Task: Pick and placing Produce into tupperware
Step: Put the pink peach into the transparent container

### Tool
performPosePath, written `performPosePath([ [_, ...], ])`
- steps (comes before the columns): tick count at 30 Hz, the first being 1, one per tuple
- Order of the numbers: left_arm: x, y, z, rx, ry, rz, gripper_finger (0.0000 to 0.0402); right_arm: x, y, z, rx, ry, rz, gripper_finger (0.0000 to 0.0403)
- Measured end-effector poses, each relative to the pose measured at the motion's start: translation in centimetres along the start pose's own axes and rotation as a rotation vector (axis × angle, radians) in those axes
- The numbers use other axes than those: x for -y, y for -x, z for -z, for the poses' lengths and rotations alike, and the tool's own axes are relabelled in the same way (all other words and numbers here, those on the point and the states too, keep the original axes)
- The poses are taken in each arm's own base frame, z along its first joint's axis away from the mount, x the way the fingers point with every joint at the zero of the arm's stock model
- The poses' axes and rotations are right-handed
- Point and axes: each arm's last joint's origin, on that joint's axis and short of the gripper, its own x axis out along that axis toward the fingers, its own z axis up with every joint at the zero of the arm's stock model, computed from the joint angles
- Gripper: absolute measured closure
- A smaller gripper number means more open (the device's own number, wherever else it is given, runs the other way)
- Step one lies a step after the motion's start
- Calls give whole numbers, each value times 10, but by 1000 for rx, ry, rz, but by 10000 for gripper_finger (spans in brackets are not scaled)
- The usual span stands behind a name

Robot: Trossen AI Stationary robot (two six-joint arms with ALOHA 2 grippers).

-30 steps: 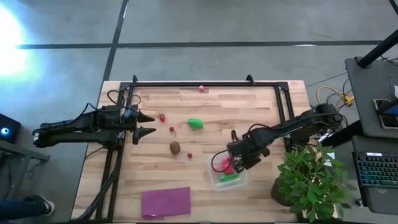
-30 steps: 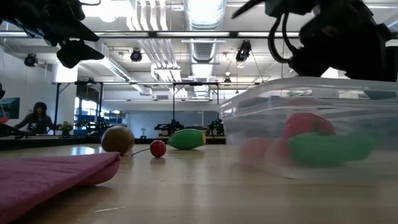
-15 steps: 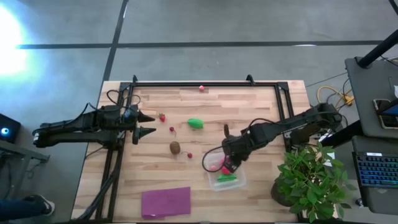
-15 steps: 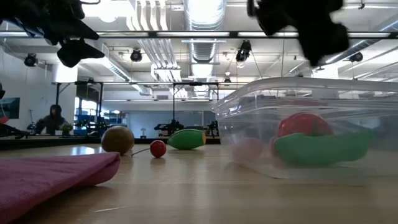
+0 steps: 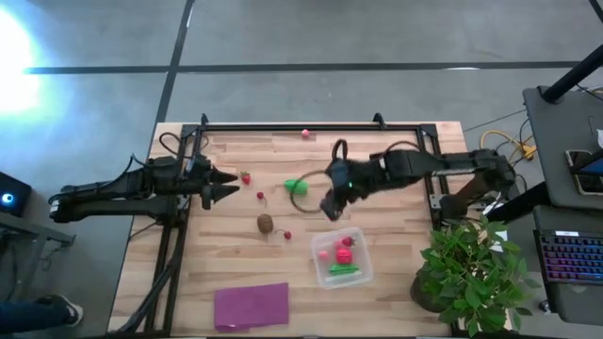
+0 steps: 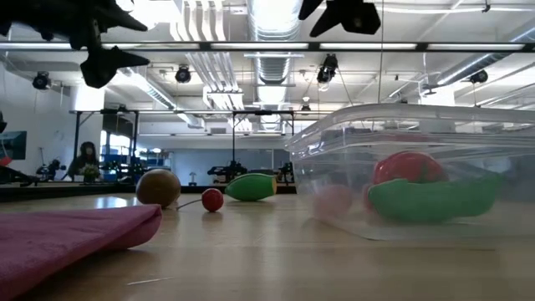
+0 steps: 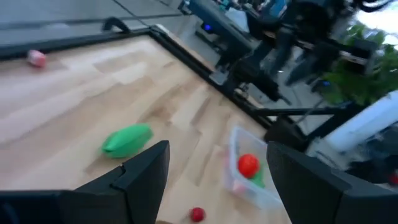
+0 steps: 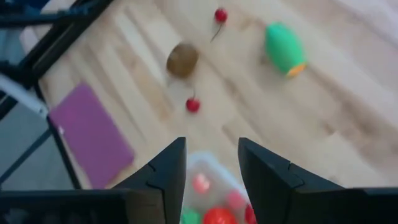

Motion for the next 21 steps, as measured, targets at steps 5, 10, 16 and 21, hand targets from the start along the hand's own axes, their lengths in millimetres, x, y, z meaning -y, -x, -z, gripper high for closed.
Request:
performPosePath([
  [5, 3, -11, 2, -98, -94, 68, 146, 17, 4, -21, 45, -16, 24, 264],
  [10, -2, -40, 2, -213, -138, -25, 146, 32, 5, -35, 75, -78, 50, 266],
  [16, -6, -88, -10, -345, -125, -135, 146, 42, 6, -42, 79, -120, 55, 261],
  [21, -4, -125, -36, -369, -182, -167, 146, 42, 9, -42, 78, -74, 45, 266],
])
